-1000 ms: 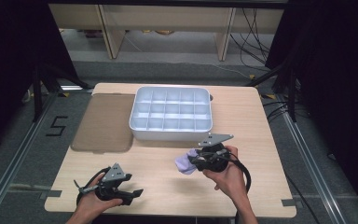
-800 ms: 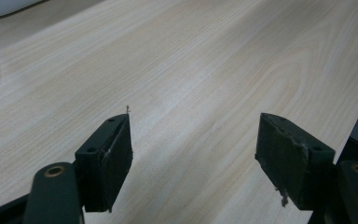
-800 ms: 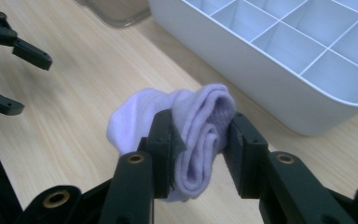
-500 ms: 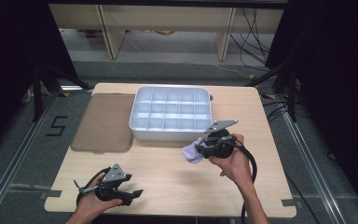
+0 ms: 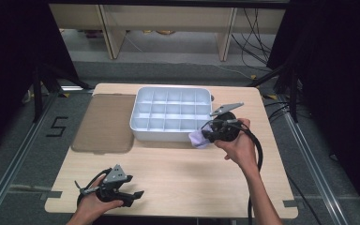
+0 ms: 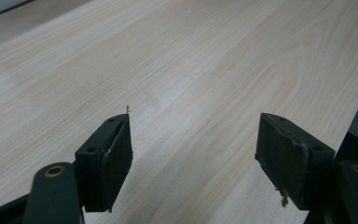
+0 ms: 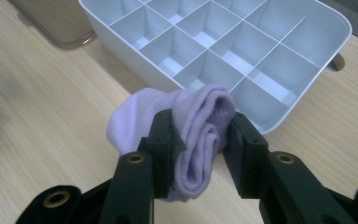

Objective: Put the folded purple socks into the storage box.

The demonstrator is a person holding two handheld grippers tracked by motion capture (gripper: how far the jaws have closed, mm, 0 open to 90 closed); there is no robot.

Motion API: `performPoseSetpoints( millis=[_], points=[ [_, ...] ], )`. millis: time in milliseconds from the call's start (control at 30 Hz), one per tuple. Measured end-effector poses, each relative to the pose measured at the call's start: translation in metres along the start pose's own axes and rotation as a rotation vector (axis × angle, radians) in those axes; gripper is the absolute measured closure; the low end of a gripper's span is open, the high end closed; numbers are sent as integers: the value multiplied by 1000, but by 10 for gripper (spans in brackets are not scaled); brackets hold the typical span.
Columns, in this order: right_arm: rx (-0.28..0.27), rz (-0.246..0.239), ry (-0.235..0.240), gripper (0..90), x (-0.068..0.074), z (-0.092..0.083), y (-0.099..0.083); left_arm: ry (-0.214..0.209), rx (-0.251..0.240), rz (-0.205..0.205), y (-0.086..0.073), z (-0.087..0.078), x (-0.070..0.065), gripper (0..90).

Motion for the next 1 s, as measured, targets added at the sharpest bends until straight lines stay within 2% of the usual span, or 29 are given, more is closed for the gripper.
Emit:
performPoseSetpoints(
  millis=[100, 133, 167, 233, 267, 367, 433, 500, 533, 567, 600, 700, 733, 800, 833, 900, 933, 1000],
  points=[
    [7, -7, -8, 660, -5, 0, 6, -2, 9, 11, 0, -1, 1, 265],
    [13, 9, -12, 660, -5, 0, 7, -2, 10, 12, 0, -1, 1, 265],
    [14, 1, -13, 660, -7, 1, 8, 5, 11, 30, 0, -2, 3, 265],
    [13, 3, -21, 660, -10, 2, 11, 0, 7, 20, 0, -2, 2, 265],
    [20, 23, -25, 660, -11, 2, 13, 1, -2, 9, 0, -1, 2, 265],
    [20, 9, -35, 660, -16, 4, 18, 8, 6, 26, 0, -1, 3, 265],
    [25, 25, -38, 660, -17, 4, 23, 3, 10, 27, 0, -2, 2, 265],
    [31, 20, -49, 660, -20, 5, 28, -4, 4, 19, 0, -1, 2, 265],
    [23, 0, -57, 660, -22, 8, 31, -5, 7, 23, 0, -2, 2, 265],
    [32, 3, -60, 660, -23, 9, 33, -3, -4, 6, 0, -1, 2, 265],
    [37, 9, -69, 660, -24, 10, 36, 4, 14, 26, 0, -3, 3, 265],
    [53, 12, -91, 660, -28, 14, 43, 3, 8, 19, 0, -3, 3, 265],
    [66, 30, -91, 660, -28, 15, 45, 2, 8, 20, 0, -3, 3, 265],
    [62, -2, -103, 660, -32, 19, 49, -3, 7, 22, 0, -3, 3, 265],
    [78, 26, -106, 660, -30, 21, 50, -4, 6, 25, 0, -3, 3, 265],
    [72, 2, -110, 660, -34, 26, 53, -3, -9, -7, 0, -3, 1, 265],
    [94, 23, -114, 660, -33, 27, 54, -3, -9, -7, 0, -3, 1, 265],
    [101, 30, -122, 660, -36, 32, 55, -3, -6, -2, 0, -3, 2, 265]
  ],
)
Point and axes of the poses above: each handheld gripper's, and its own axes: z roughly forward along the jaws, y roughly out of its top, x roughly to its left, the point moved 2 cm from there along z, roughly forward along the jaws, and after that the axes turned 8 degrees about z, right-handed, at the moved point
